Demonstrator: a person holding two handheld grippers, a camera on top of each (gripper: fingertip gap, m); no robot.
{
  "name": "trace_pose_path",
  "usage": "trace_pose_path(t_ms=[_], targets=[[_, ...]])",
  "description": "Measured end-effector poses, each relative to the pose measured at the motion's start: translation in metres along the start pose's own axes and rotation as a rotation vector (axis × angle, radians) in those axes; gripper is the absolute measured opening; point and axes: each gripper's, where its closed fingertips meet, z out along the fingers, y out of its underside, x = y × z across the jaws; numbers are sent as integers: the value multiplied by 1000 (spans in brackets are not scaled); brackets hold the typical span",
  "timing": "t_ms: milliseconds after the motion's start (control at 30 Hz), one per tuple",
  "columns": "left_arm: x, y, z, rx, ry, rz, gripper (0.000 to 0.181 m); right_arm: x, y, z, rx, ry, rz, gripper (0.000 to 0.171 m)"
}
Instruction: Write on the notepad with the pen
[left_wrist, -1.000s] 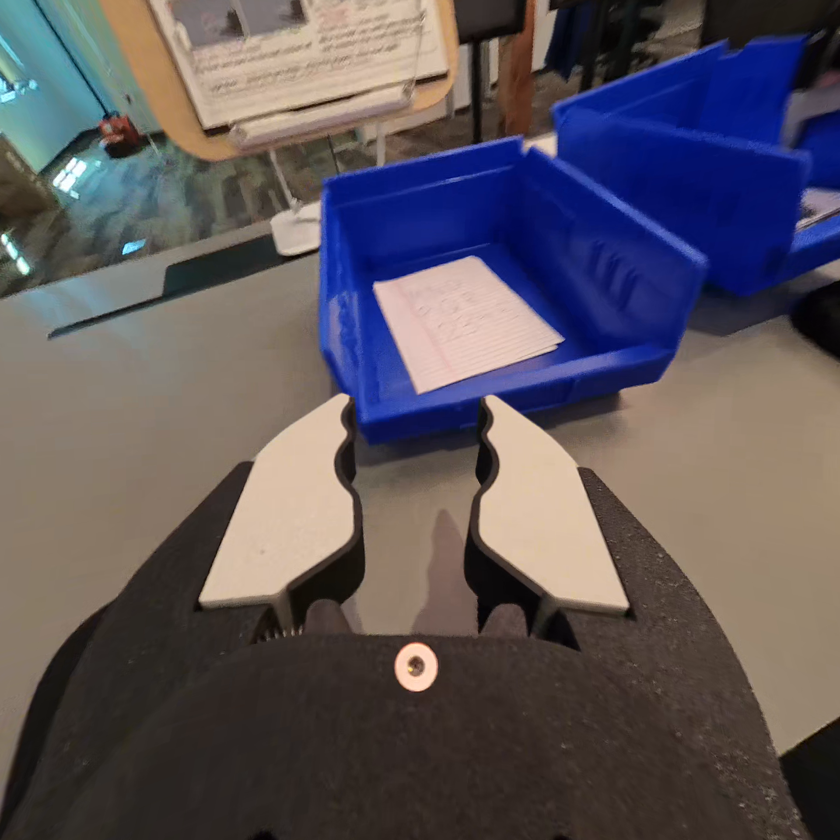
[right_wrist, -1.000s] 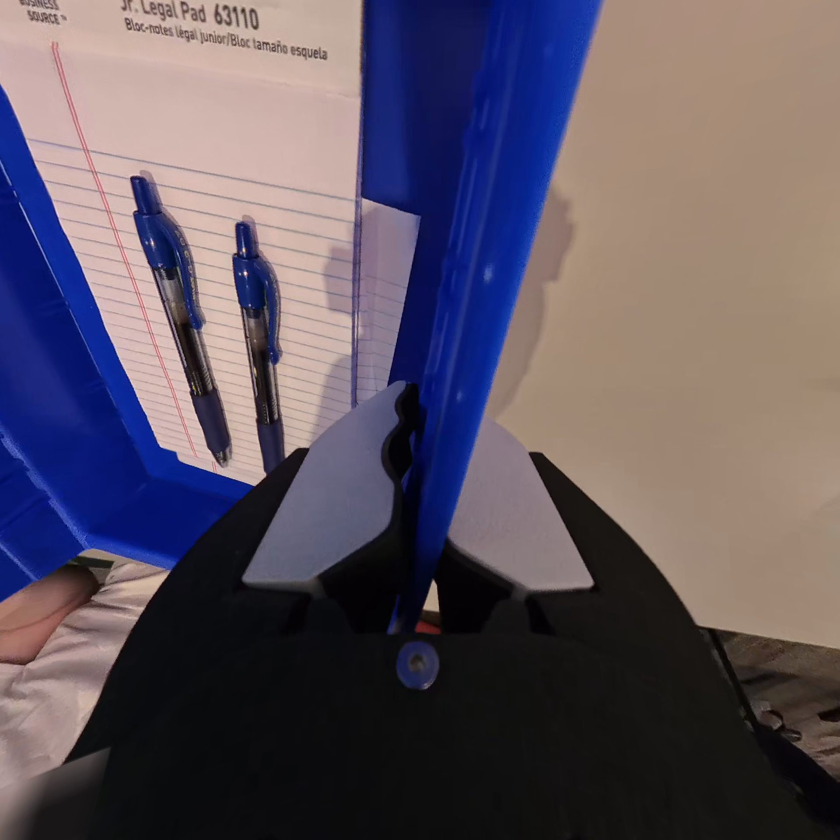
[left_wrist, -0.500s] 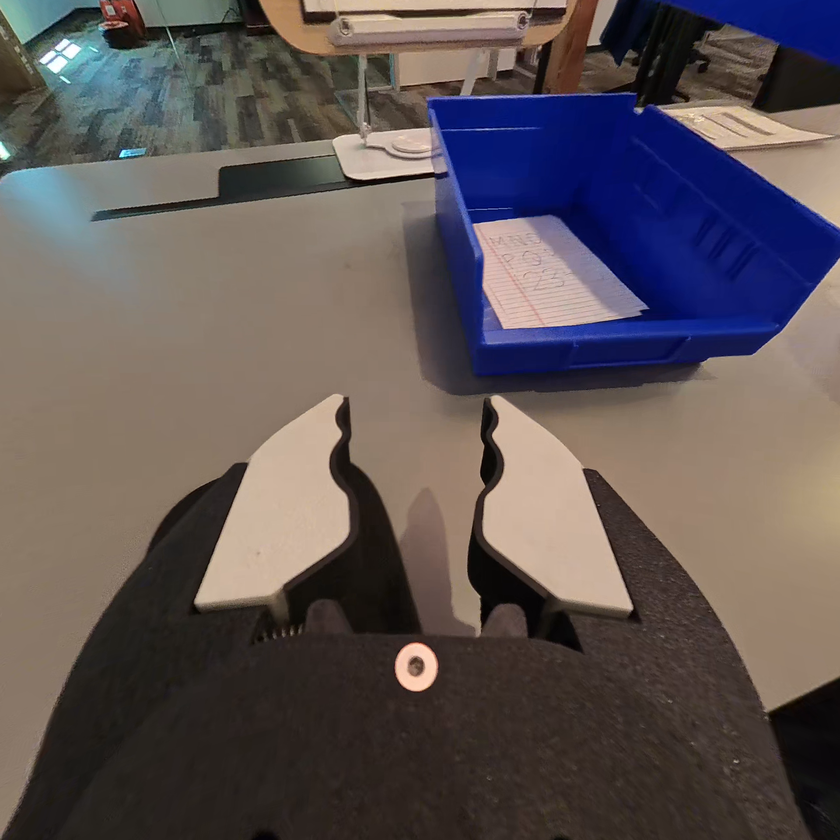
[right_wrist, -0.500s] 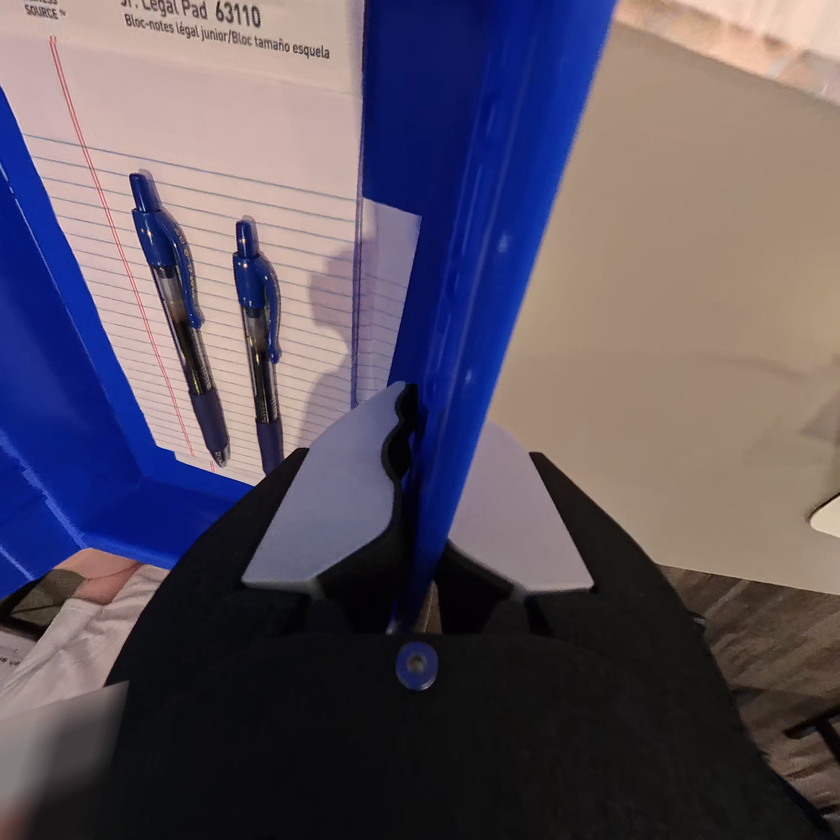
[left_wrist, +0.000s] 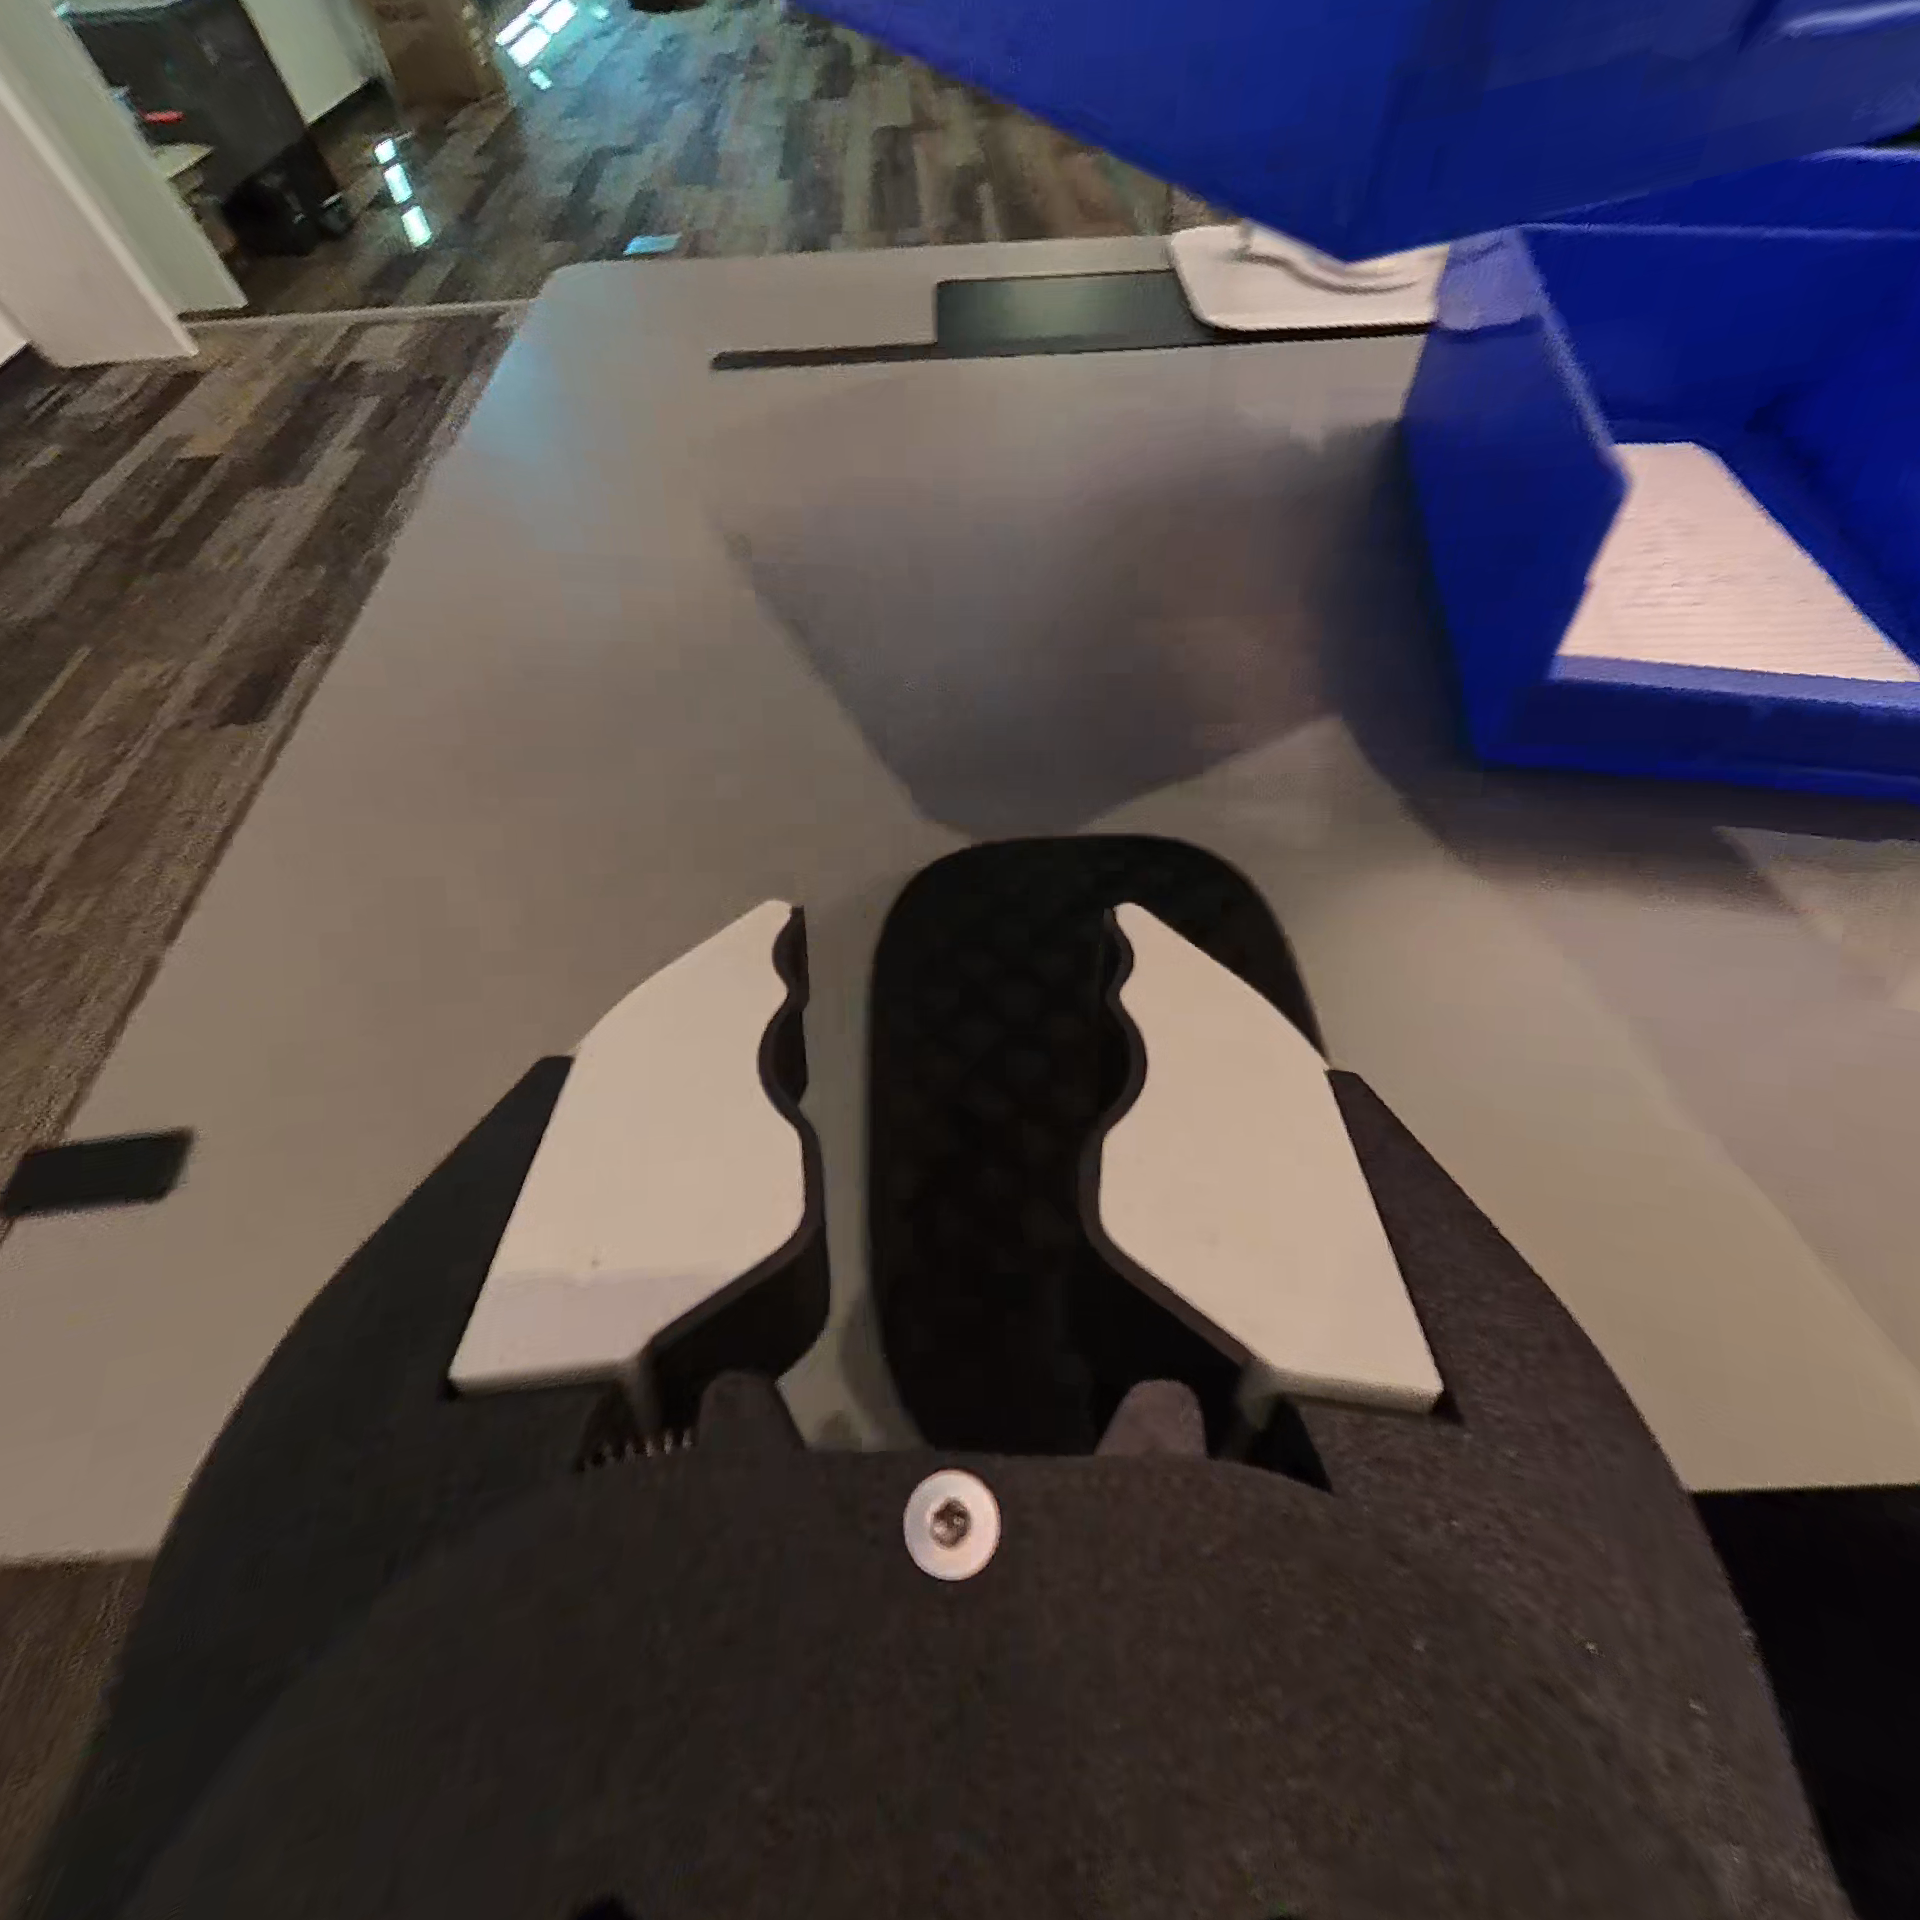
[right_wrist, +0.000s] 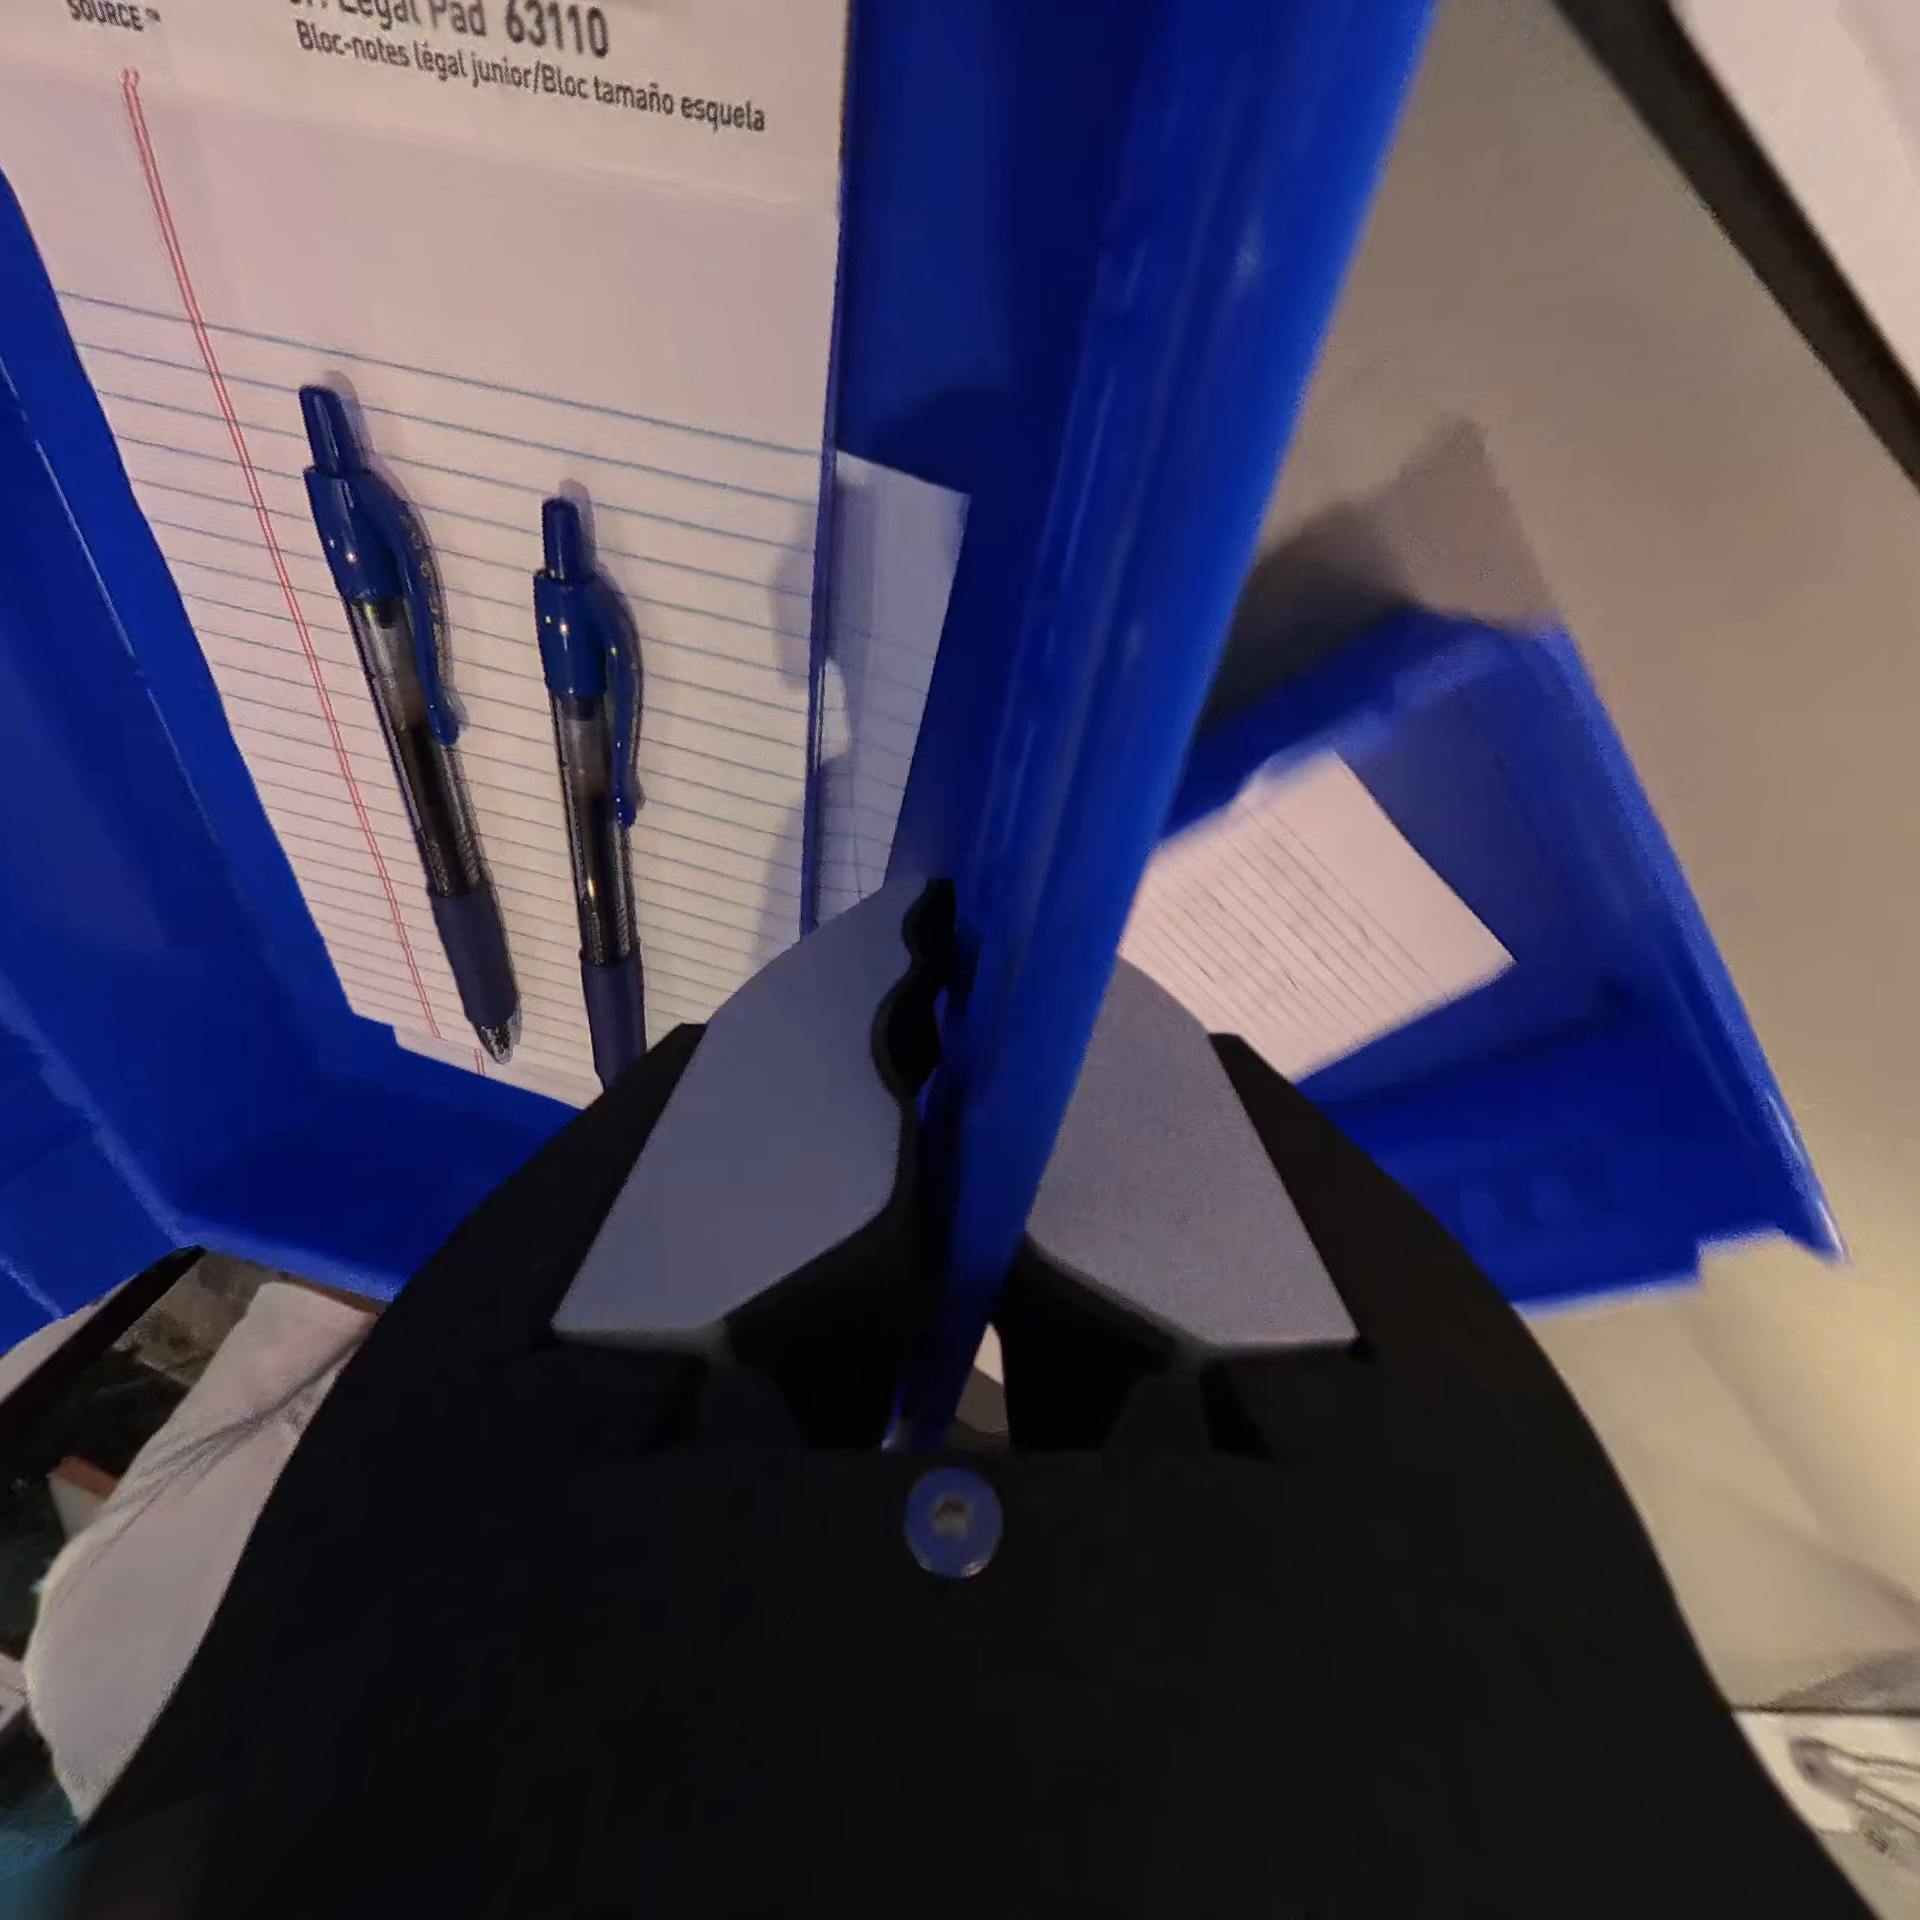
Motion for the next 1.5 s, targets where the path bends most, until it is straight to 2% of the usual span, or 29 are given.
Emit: trace_pose_path(t_ms=[133, 267, 433, 567, 700, 900, 1000, 1100, 1167, 1267, 1400, 1500], targets=[[-37, 14, -16, -14, -89, -44, 51, -66, -55, 47, -29, 7, -121, 5], [-65, 23, -24, -38, -158, -80, 51, -104, -91, 96, -39, -23, -160, 4], [-80, 20, -21, -47, -175, -85, 52, -108, -113, 146, -46, -1, -134, 4], [-82, 20, -15, -58, -173, -65, 52, -100, -114, 172, -83, 17, -106, 4], [-80, 26, -7, -76, -149, -81, 52, -96, -123, 178, -36, 14, -65, 4], [-72, 24, 4, -72, -131, -81, 54, -97, -127, 174, -5, 56, -149, 8], [-73, 12, 11, -42, -144, -72, 57, -95, -142, 151, 136, 92, -200, 22], [-79, -1, 23, -23, -170, -45, 53, -85, -145, 110, 221, 279, -362, 45], [-85, -11, 36, -30, -180, -53, 55, -85, -141, 75, 312, 400, -488, 50], [-97, -32, 57, -12, -206, -85, 57, -96, -105, 35, 464, 435, -625, 55], [-104, -49, 85, -21, -252, -94, 60, -83, -15, 15, 537, 430, -723, 55], [-105, -49, 104, -55, -293, -70, 61, -52, 54, 4, 593, 407, -709, 52]])
